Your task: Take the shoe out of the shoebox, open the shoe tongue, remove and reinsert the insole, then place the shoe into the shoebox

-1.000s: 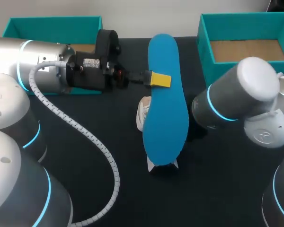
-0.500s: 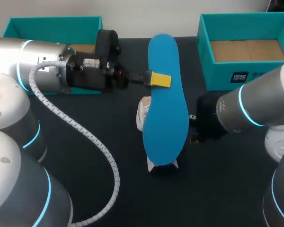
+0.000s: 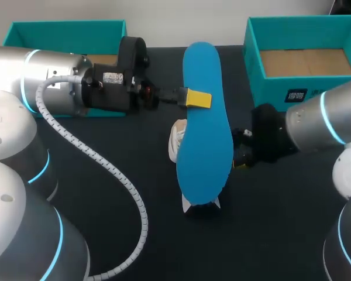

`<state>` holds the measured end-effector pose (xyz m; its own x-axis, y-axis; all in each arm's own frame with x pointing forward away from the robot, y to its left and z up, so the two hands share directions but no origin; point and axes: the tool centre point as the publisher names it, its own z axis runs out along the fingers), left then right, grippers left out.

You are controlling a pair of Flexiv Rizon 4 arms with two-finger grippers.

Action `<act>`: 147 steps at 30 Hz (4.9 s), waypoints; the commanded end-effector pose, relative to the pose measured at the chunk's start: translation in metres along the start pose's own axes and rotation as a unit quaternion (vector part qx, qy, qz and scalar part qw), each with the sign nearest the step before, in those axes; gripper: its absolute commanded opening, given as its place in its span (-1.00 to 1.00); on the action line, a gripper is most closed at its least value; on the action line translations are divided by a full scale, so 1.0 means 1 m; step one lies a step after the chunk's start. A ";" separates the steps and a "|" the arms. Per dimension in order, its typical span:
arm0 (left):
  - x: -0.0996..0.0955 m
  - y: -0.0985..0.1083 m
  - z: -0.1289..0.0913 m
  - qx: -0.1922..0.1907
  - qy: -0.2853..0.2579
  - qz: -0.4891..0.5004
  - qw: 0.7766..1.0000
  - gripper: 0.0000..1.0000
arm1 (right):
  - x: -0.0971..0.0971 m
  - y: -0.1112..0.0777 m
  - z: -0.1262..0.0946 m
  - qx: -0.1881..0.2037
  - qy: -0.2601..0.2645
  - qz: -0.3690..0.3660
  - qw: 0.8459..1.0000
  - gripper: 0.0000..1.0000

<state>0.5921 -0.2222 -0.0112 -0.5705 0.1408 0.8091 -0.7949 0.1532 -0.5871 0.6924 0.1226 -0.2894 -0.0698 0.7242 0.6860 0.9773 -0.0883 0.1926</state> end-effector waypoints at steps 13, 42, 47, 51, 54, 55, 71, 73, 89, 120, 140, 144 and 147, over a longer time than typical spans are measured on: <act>0.000 0.002 0.000 0.001 0.000 0.000 1.000 -1.00 | 0.012 0.006 -0.072 0.023 0.262 0.015 0.965 1.00; 0.000 0.002 0.000 0.001 0.000 0.000 1.000 -1.00 | 0.084 0.020 -0.095 0.101 0.289 0.015 0.952 1.00; -0.004 0.005 -0.003 -0.022 -0.003 0.022 1.000 -1.00 | 0.084 0.020 -0.095 0.101 0.289 0.015 0.952 1.00; -0.014 0.007 -0.013 -0.052 -0.042 0.141 0.988 -1.00 | 0.084 0.020 -0.095 0.101 0.289 0.015 0.952 1.00; -0.019 0.002 -0.020 -0.043 -0.083 0.279 0.956 -1.00 | 0.084 0.020 -0.095 0.101 0.289 0.015 0.952 1.00; -0.022 0.001 -0.022 -0.050 -0.088 0.323 0.941 -1.00 | 0.084 0.020 -0.095 0.101 0.289 0.015 0.952 1.00; -0.062 0.007 -0.049 0.000 -0.199 0.631 0.750 -1.00 | 0.084 0.020 -0.095 0.101 0.289 0.015 0.952 1.00; -0.076 0.008 -0.050 0.011 -0.219 0.601 0.769 -1.00 | 0.084 0.020 -0.095 0.101 0.289 0.015 0.952 1.00; -0.076 0.008 -0.050 0.011 -0.219 0.601 0.769 -1.00 | 0.084 0.020 -0.095 0.101 0.289 0.015 0.952 1.00; -0.127 0.041 -0.074 -0.066 -0.203 0.908 0.360 -1.00 | 0.084 0.020 -0.095 0.101 0.289 0.015 0.952 1.00; -0.146 0.037 -0.050 -0.071 -0.192 0.925 0.319 -1.00 | 0.097 0.020 -0.086 0.101 0.297 0.002 0.950 1.00; -0.147 0.037 -0.039 -0.072 -0.181 0.934 0.300 -1.00 | 0.101 0.021 -0.078 0.109 0.302 0.000 0.947 1.00; -0.147 0.035 -0.032 -0.075 -0.177 0.938 0.290 -1.00 | 0.104 0.020 -0.074 0.111 0.304 0.002 0.946 1.00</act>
<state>0.6469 -0.1923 -0.1503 0.0131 0.0081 -0.9999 0.9845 0.1747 0.0144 0.6833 0.1355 -0.1580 -0.1016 0.1961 0.9753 0.9916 0.0983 0.0835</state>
